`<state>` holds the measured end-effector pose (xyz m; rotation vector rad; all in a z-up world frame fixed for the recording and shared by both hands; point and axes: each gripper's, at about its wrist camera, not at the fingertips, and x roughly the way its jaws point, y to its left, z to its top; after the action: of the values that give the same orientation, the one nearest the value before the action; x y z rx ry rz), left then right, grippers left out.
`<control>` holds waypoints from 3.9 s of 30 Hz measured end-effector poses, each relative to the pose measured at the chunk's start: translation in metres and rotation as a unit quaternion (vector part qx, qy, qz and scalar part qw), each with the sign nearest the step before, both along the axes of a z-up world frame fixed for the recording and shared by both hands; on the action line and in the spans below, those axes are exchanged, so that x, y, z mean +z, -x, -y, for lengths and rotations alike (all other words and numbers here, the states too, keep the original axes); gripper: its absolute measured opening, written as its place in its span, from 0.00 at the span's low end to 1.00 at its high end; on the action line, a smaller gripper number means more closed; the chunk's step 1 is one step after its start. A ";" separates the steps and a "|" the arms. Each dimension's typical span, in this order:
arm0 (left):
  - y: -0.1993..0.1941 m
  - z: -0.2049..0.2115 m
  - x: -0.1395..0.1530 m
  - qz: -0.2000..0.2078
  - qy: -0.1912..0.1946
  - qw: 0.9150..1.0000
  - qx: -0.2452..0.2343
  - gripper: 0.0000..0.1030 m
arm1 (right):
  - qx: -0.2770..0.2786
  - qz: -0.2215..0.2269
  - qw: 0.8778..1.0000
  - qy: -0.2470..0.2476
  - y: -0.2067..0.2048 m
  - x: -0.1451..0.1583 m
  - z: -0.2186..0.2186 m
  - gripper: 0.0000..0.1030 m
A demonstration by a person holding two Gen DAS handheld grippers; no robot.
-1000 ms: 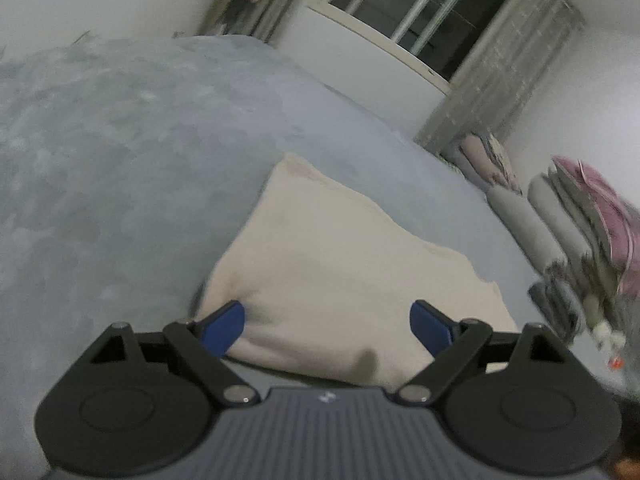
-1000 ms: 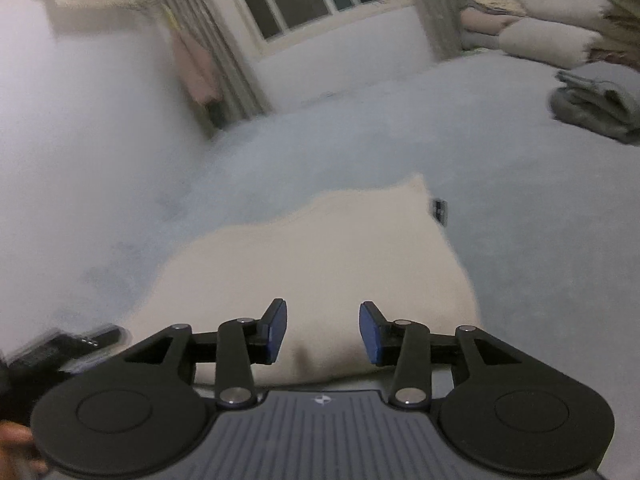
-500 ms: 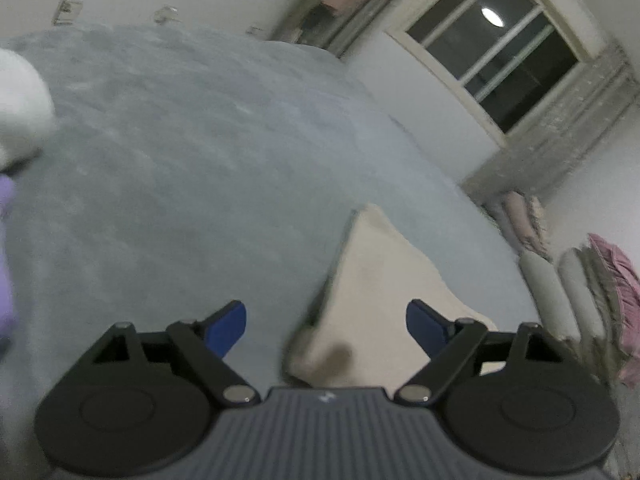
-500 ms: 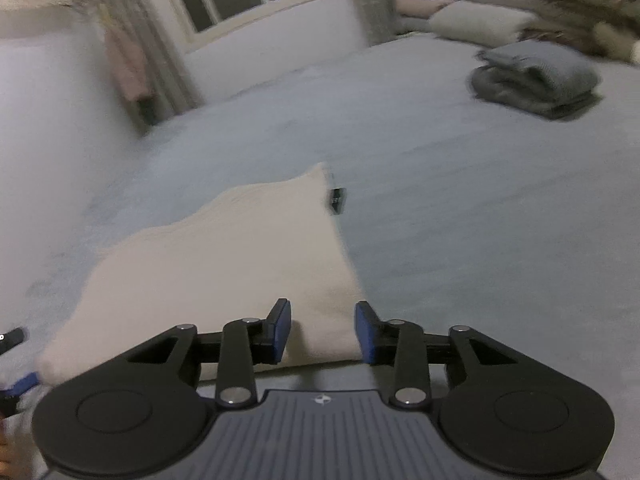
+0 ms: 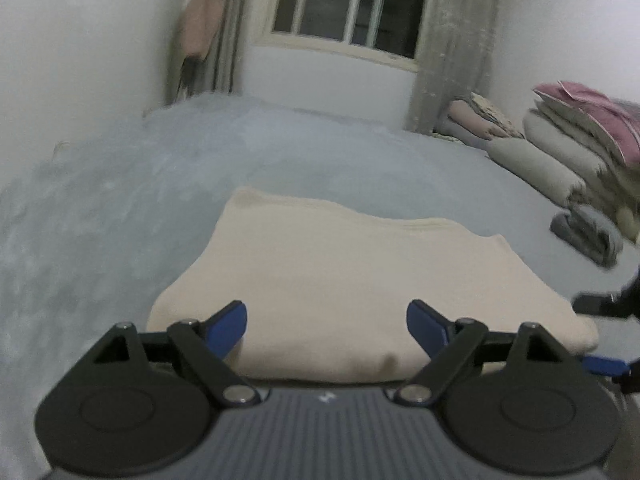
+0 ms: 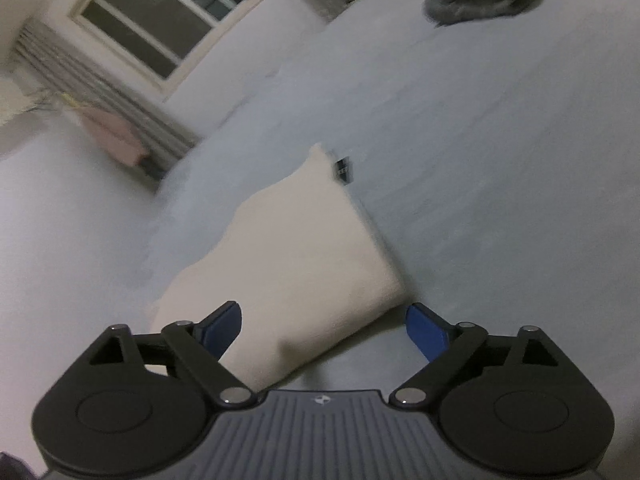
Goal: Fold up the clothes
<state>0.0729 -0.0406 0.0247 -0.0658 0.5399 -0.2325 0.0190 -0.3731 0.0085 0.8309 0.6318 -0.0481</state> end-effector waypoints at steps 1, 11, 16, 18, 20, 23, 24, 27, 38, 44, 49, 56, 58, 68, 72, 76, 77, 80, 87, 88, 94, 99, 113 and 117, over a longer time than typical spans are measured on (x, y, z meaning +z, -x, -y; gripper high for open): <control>0.000 0.006 -0.001 0.005 -0.010 1.000 -0.004 0.84 | 0.009 0.006 1.000 -0.008 -0.002 -0.001 -0.003 0.88; 0.003 0.039 -0.023 0.000 -0.094 0.996 -0.013 0.85 | -0.021 0.036 0.999 0.021 -0.012 -0.006 -0.021 0.85; 0.007 0.044 -0.028 -0.001 -0.112 0.994 -0.015 0.85 | -0.042 0.057 0.997 0.018 -0.011 -0.003 -0.021 0.58; 0.006 0.045 -0.028 -0.002 -0.113 0.993 -0.015 0.85 | -0.051 0.061 0.997 0.027 -0.010 0.000 -0.022 0.47; 0.006 0.044 -0.028 -0.002 -0.112 0.994 -0.015 0.85 | -0.052 0.061 0.996 0.029 -0.009 0.001 -0.022 0.44; 0.005 0.044 -0.027 -0.002 -0.111 0.994 -0.015 0.85 | -0.053 0.037 0.998 0.022 -0.016 -0.005 -0.022 0.49; 0.005 0.043 -0.027 -0.002 -0.111 0.994 -0.015 0.85 | -0.055 0.027 0.998 0.015 -0.016 -0.009 -0.022 0.49; 0.004 0.042 -0.027 -0.003 -0.107 0.994 -0.016 0.85 | -0.050 0.026 0.998 0.032 -0.018 -0.007 -0.026 0.50; 0.004 0.042 -0.026 -0.004 -0.105 0.994 -0.015 0.86 | -0.035 0.077 0.988 0.129 -0.010 0.020 -0.053 0.24; 0.004 0.043 -0.027 -0.004 -0.107 0.994 -0.015 0.86 | -0.075 0.021 0.997 -0.012 -0.011 -0.012 -0.023 0.33; 0.004 0.043 -0.028 -0.003 -0.108 0.994 -0.015 0.86 | -0.074 0.023 0.997 -0.020 -0.017 -0.015 -0.018 0.41; 0.003 0.042 -0.027 -0.003 -0.108 0.994 -0.014 0.87 | -0.070 0.034 0.996 0.032 -0.023 -0.009 -0.024 0.25; 0.003 0.043 -0.027 -0.003 -0.108 0.994 -0.014 0.87 | -0.068 0.039 0.996 0.041 -0.022 -0.006 -0.026 0.25; 0.002 0.042 -0.028 -0.003 -0.109 0.994 -0.014 0.87 | -0.065 0.047 0.996 0.026 -0.023 0.001 -0.034 0.28; 0.001 0.041 -0.028 -0.003 -0.109 0.994 -0.014 0.88 | -0.100 0.024 0.992 -0.071 -0.020 -0.029 -0.012 0.28; 0.001 0.041 -0.028 -0.002 -0.109 0.994 -0.014 0.88 | -0.084 0.042 0.994 -0.061 -0.022 -0.024 -0.018 0.47; 0.001 0.041 -0.028 -0.002 -0.109 0.994 -0.014 0.88 | -0.081 0.041 0.995 -0.051 -0.023 -0.023 -0.021 0.48; 0.001 0.041 -0.028 -0.002 -0.109 0.994 -0.014 0.88 | -0.075 0.040 0.996 -0.031 -0.026 -0.022 -0.023 0.48; 0.002 0.040 -0.028 -0.002 -0.106 0.994 -0.014 0.88 | -0.047 0.038 0.997 -0.042 -0.042 -0.025 -0.013 0.48; 0.002 0.040 -0.028 -0.002 -0.105 0.994 -0.014 0.88 | -0.043 0.035 0.997 -0.047 -0.045 -0.026 -0.010 0.48; 0.000 0.038 -0.027 -0.004 -0.104 0.994 -0.015 0.89 | -0.033 0.035 0.998 -0.033 -0.045 -0.027 -0.006 0.39; -0.001 0.038 -0.027 -0.005 -0.104 0.994 -0.015 0.89 | -0.041 0.053 0.998 0.000 -0.035 -0.018 -0.013 0.22; 0.002 -0.089 0.025 -0.089 0.156 0.983 0.044 0.89 | -0.071 0.023 0.995 -0.064 -0.031 -0.032 -0.007 0.21; 0.001 -0.123 0.025 -0.129 0.240 0.960 0.062 0.89 | -0.069 0.031 0.997 0.015 -0.031 -0.017 -0.023 0.21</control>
<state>0.0720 0.0827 0.0498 -0.6080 0.7273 -0.2292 0.0501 -0.3497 -0.0089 0.8434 0.5136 -0.1562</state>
